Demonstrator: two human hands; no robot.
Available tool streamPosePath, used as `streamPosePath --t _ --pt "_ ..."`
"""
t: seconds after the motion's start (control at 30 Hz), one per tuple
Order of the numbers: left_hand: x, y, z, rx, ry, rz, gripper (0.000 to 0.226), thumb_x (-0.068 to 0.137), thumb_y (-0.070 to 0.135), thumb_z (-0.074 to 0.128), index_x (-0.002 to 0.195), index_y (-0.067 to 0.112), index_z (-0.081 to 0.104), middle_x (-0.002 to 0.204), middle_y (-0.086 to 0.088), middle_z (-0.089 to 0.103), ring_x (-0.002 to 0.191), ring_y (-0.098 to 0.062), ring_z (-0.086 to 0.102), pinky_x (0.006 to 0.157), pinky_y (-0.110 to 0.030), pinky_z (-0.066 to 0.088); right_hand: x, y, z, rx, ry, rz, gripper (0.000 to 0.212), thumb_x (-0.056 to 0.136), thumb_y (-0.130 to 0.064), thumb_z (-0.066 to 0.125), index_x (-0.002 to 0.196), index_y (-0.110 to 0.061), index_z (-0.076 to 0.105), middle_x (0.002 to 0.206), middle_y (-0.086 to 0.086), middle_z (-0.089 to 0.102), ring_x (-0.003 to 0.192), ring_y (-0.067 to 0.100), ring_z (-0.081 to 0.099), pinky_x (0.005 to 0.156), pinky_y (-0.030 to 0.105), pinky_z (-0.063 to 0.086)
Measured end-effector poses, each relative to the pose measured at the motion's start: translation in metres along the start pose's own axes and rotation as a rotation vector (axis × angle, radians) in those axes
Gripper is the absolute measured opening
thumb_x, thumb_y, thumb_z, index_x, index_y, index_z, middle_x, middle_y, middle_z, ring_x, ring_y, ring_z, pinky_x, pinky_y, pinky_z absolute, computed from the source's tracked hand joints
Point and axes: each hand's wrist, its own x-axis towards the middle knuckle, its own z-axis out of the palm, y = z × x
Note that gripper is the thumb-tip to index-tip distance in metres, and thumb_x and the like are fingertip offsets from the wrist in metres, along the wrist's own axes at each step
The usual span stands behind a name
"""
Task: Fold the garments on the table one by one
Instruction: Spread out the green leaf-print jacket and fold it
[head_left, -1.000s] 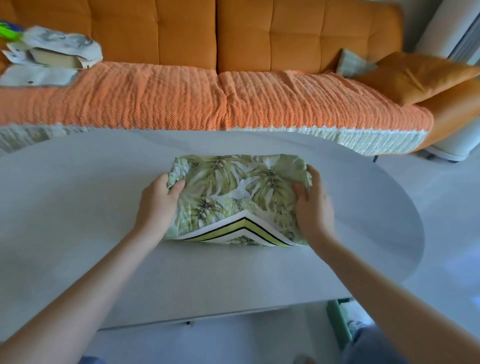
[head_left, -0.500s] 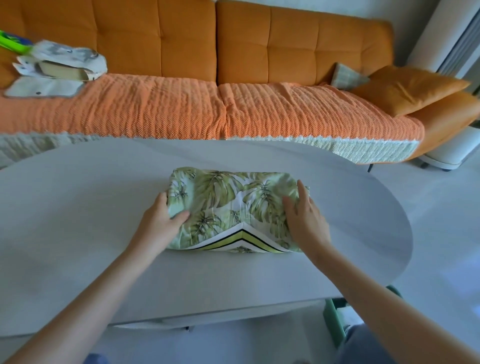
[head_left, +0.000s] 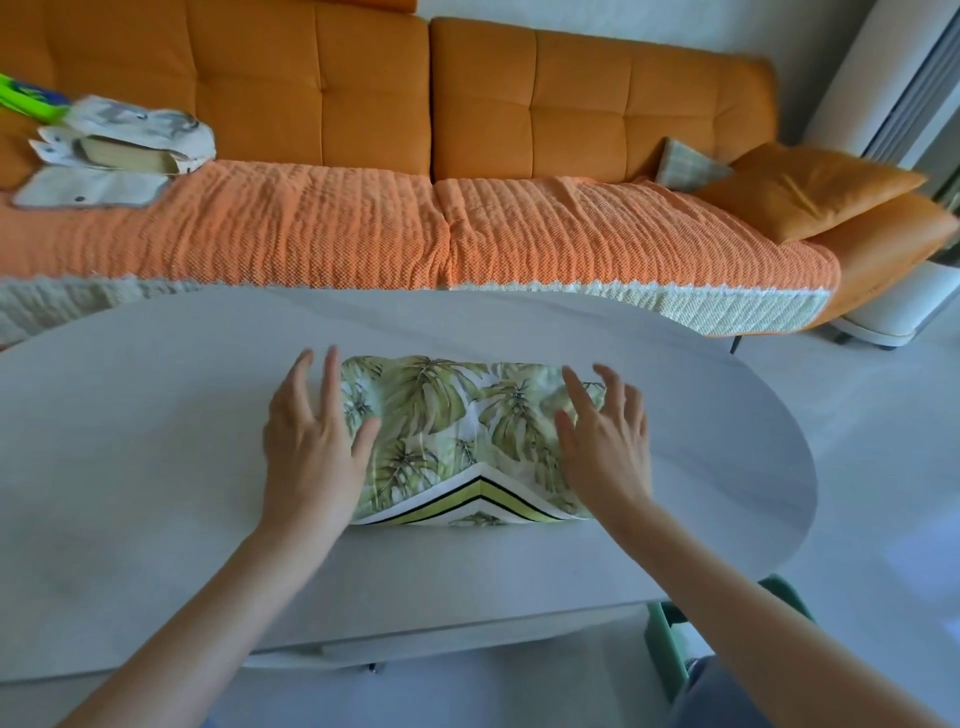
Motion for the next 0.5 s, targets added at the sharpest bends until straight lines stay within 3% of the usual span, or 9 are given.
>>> streamPosePath --t 0.07,0.13,0.2,0.3,0.4,0.5 --pt "0.002 0.009 -0.005 0.034 -0.053 0.193 0.06 0.094 0.043 0.036 0.149 0.023 0.021 0.156 -0.01 0.013 0.144 -0.031 0.01 0.115 -0.047 0.011 0.003 -0.01 -0.003 0.038 -0.058 -0.072 0.052 0.099 -0.049 0.024 0.148 -0.037 0.013 0.158 -0.001 -0.011 0.144 0.026 -0.011 0.115 0.041 -0.005" --pt "0.003 0.02 -0.003 0.055 -0.227 0.301 0.061 0.09 0.059 0.007 0.146 0.036 0.007 0.157 0.002 -0.002 0.143 -0.019 -0.01 0.113 -0.04 -0.009 0.004 -0.022 -0.001 0.047 -0.166 -0.123 0.057 0.094 -0.059 0.013 0.147 -0.042 0.004 0.153 -0.006 -0.026 0.139 0.023 -0.029 0.11 0.043 -0.02" --pt "0.001 0.02 0.008 0.132 -0.367 0.315 0.069 0.077 0.067 -0.013 0.142 0.044 -0.007 0.156 0.008 -0.011 0.139 -0.014 -0.021 0.113 -0.042 -0.015 0.004 -0.027 0.006 0.014 -0.247 -0.136 0.061 0.091 -0.064 0.009 0.147 -0.042 -0.002 0.152 -0.009 -0.028 0.137 0.024 -0.034 0.109 0.049 -0.022" --pt "0.001 0.005 0.025 0.194 -0.495 0.203 0.074 0.066 0.075 -0.02 0.136 0.052 -0.02 0.151 0.013 -0.026 0.138 -0.015 -0.029 0.113 -0.055 -0.011 0.005 -0.018 0.023 -0.03 -0.379 -0.052 0.063 0.088 -0.067 0.006 0.146 -0.045 -0.007 0.154 -0.012 -0.023 0.139 0.03 -0.029 0.108 0.06 -0.015" --pt "0.003 -0.005 0.035 0.164 -0.556 0.096 0.078 0.059 0.082 -0.018 0.133 0.058 -0.022 0.148 0.019 -0.032 0.137 -0.009 -0.03 0.11 -0.062 -0.004 0.003 -0.004 0.038 -0.088 -0.476 -0.025 0.067 0.083 -0.068 0.001 0.146 -0.045 -0.009 0.156 -0.014 -0.018 0.142 0.034 -0.02 0.106 0.068 -0.002" --pt "0.001 -0.008 0.043 0.196 -0.571 0.069 0.085 0.057 0.083 -0.019 0.138 0.055 -0.017 0.15 0.018 -0.028 0.14 -0.009 -0.023 0.109 -0.063 -0.004 0.002 -0.002 0.046 -0.109 -0.483 -0.015 0.062 0.089 -0.065 0.004 0.145 -0.044 -0.012 0.156 -0.014 -0.017 0.143 0.032 -0.017 0.108 0.066 0.0"
